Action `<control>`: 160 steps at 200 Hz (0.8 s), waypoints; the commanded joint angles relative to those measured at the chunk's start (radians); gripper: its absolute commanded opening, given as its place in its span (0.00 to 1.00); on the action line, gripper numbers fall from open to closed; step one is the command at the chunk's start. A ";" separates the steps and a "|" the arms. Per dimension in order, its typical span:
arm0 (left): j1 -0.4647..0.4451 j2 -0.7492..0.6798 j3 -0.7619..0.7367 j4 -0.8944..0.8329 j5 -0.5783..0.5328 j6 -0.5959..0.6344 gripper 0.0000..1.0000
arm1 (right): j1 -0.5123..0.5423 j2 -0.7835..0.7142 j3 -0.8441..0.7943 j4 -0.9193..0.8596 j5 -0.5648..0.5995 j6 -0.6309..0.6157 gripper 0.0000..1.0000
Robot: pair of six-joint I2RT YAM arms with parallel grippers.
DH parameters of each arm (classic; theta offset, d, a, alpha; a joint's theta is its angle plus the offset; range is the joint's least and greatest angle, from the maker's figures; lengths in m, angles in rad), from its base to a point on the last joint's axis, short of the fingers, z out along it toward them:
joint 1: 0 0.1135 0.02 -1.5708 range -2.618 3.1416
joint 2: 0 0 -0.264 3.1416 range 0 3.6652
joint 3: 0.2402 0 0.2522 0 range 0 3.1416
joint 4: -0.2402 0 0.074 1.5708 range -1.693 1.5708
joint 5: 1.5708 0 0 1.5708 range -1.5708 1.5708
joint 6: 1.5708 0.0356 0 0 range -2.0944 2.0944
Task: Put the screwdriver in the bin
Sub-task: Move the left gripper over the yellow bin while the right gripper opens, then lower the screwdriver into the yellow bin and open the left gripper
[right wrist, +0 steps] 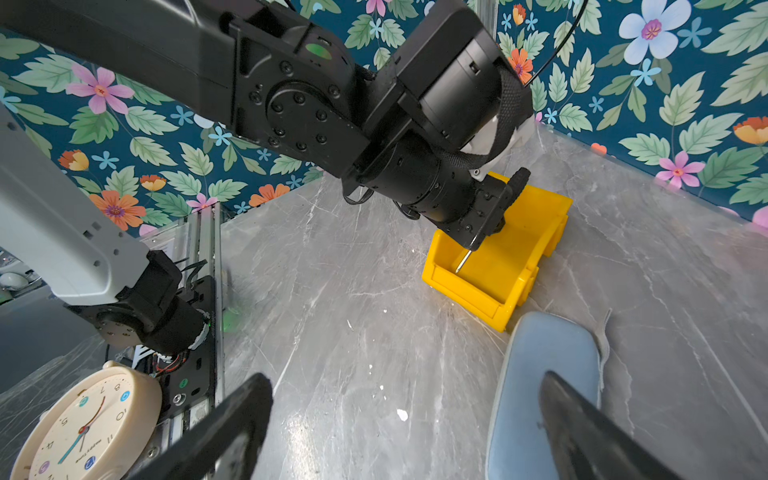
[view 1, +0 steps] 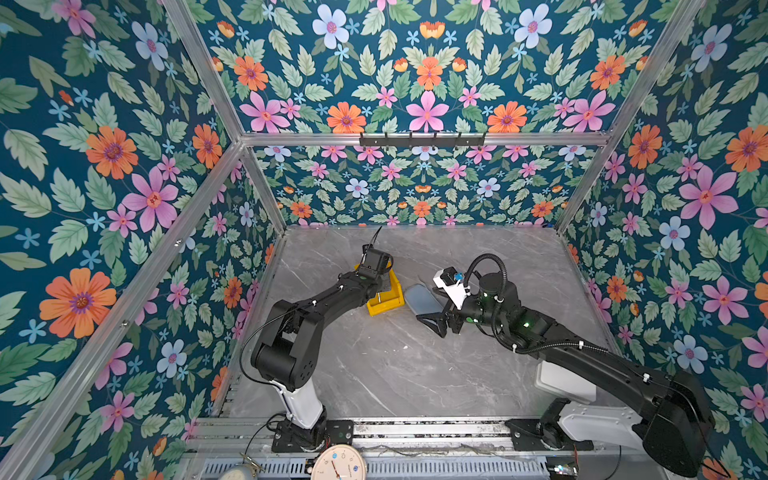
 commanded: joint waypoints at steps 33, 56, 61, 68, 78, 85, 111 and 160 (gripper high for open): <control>0.003 0.055 0.020 0.011 -0.016 0.039 0.00 | 0.001 0.002 -0.010 0.028 0.012 -0.017 0.99; 0.004 0.078 0.026 0.008 -0.011 0.037 0.00 | 0.001 0.008 -0.013 0.032 0.015 -0.014 0.99; 0.004 0.082 0.024 0.008 -0.009 0.035 0.00 | -0.001 0.009 -0.014 0.032 0.015 -0.014 0.99; 0.005 0.086 0.024 0.008 -0.005 0.032 0.00 | 0.000 0.009 -0.015 0.034 0.016 -0.012 0.99; 0.004 0.092 0.024 0.008 -0.005 0.029 0.00 | 0.001 0.009 -0.015 0.035 0.017 -0.013 0.99; 0.004 0.096 0.025 0.006 -0.004 0.027 0.00 | -0.001 0.009 -0.014 0.035 0.020 -0.012 0.99; 0.004 0.102 0.027 0.003 -0.001 0.025 0.00 | 0.000 0.008 -0.017 0.033 0.027 -0.013 0.99; 0.004 0.072 0.014 0.018 -0.007 0.025 0.34 | 0.000 -0.003 -0.022 0.033 0.057 -0.006 0.99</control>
